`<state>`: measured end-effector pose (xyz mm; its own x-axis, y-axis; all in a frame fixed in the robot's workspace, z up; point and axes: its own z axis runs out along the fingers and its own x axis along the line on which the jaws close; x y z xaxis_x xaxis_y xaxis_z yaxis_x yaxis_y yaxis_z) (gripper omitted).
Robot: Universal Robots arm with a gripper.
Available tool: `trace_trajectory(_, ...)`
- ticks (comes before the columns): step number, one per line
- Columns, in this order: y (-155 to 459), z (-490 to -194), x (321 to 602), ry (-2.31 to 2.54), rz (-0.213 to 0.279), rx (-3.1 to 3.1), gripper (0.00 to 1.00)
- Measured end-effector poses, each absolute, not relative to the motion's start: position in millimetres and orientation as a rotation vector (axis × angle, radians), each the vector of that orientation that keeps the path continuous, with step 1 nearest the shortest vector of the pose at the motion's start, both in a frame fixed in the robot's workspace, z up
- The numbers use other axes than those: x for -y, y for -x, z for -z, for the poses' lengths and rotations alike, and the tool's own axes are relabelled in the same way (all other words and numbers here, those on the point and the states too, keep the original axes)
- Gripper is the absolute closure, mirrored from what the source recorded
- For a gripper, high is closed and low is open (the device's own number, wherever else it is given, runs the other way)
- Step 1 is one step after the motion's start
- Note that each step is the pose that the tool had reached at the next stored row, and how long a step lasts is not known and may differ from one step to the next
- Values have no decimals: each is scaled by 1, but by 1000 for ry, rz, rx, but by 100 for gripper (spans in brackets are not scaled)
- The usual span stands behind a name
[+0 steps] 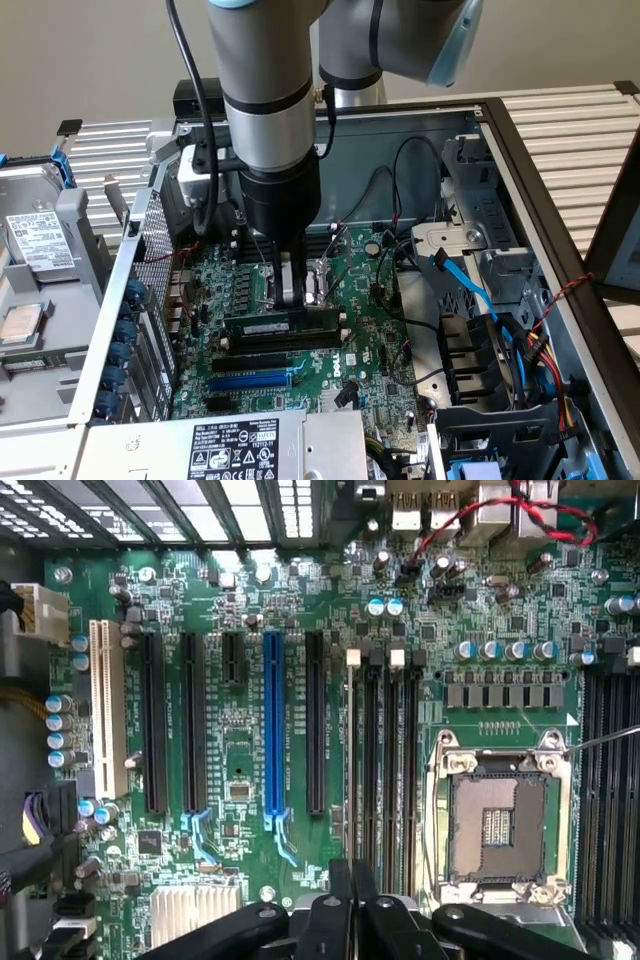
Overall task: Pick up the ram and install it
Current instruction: 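Insert the ram into the slot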
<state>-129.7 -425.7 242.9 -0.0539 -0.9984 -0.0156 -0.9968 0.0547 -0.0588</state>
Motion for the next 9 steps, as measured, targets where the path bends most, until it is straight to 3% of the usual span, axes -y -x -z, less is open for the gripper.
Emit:
trace_trajectory(3,125,-242,427,2119,20,-2239,88)
trace_trajectory(7,124,-242,427,2139,-64,-2263,88)
trace_trajectory(9,124,-242,427,2141,-70,-2266,88)
